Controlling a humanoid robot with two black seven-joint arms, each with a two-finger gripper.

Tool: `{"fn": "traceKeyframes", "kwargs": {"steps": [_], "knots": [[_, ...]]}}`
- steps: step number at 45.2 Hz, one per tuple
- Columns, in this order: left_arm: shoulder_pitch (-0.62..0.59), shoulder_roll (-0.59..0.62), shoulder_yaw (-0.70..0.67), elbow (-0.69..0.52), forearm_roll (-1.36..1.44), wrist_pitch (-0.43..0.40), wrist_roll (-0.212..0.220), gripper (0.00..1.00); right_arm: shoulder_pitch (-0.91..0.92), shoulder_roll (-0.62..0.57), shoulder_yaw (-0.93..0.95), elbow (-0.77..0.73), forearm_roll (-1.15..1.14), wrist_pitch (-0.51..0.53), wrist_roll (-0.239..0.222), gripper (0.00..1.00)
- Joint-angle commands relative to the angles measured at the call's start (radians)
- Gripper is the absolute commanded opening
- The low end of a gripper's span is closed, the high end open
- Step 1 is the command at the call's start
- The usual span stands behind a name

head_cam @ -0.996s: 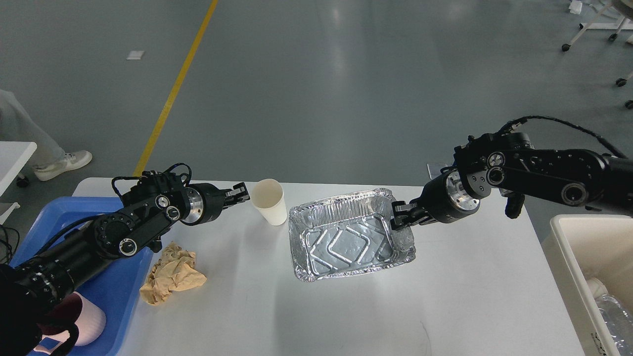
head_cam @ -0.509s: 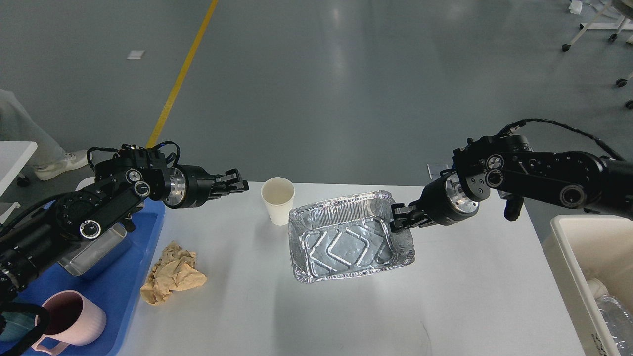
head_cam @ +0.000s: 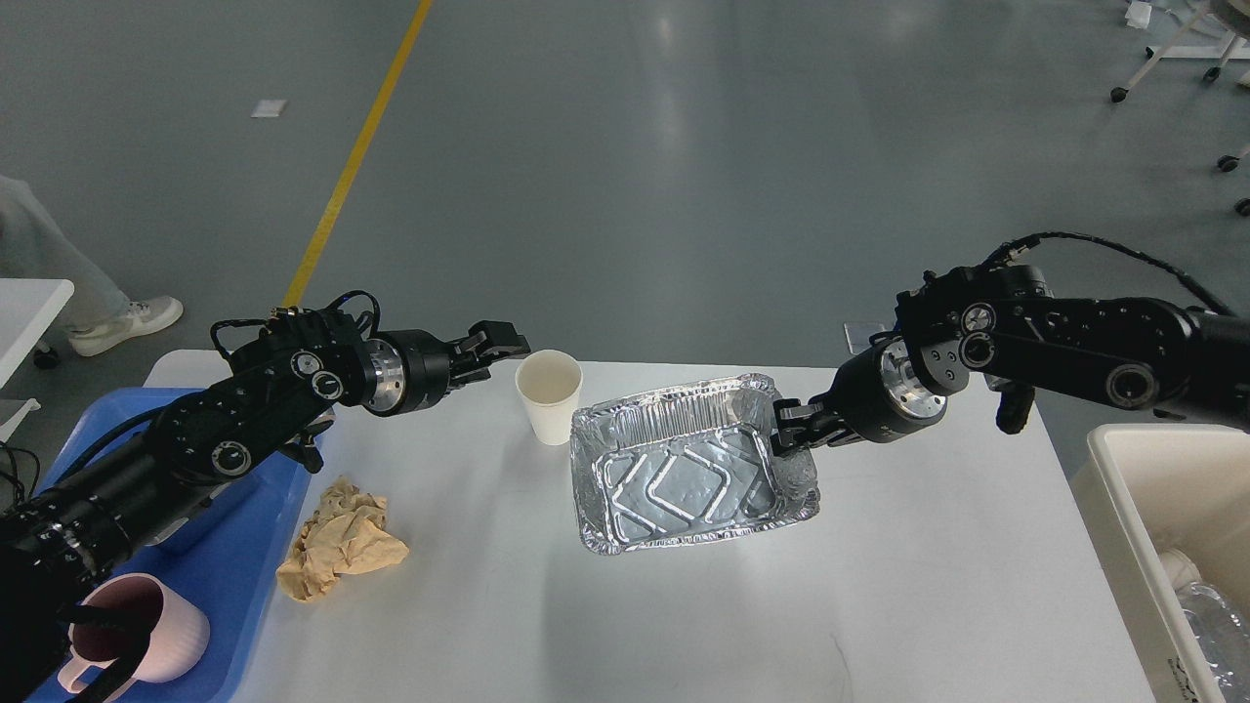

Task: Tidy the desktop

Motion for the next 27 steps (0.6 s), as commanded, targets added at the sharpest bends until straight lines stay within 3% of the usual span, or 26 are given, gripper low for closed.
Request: {"fn": "traceKeyframes", "kwargs": {"steps": [1, 8, 11, 27], "knots": [[-0.010, 0.024, -0.004, -0.021, -0.026, -0.021, -0.003, 0.78, 0.000, -0.003, -0.001, 0.000, 0.000, 0.000, -0.001, 0.00], [-0.021, 0.154, -0.009, -0.103, -0.045, -0.130, -0.015, 0.79, -0.001, -0.008, -0.001, 0.000, 0.000, 0.000, 0.001, 0.00], [-0.032, 0.267, -0.012, -0.186, -0.092, -0.189, -0.020, 0.79, -0.001, -0.008, -0.001, 0.000, 0.000, 0.000, 0.001, 0.00], [0.010, 0.708, -0.052, -0.423, -0.284, -0.220, -0.020, 0.79, -0.003, -0.005, 0.001, -0.001, 0.000, 0.000, 0.001, 0.00]]}}
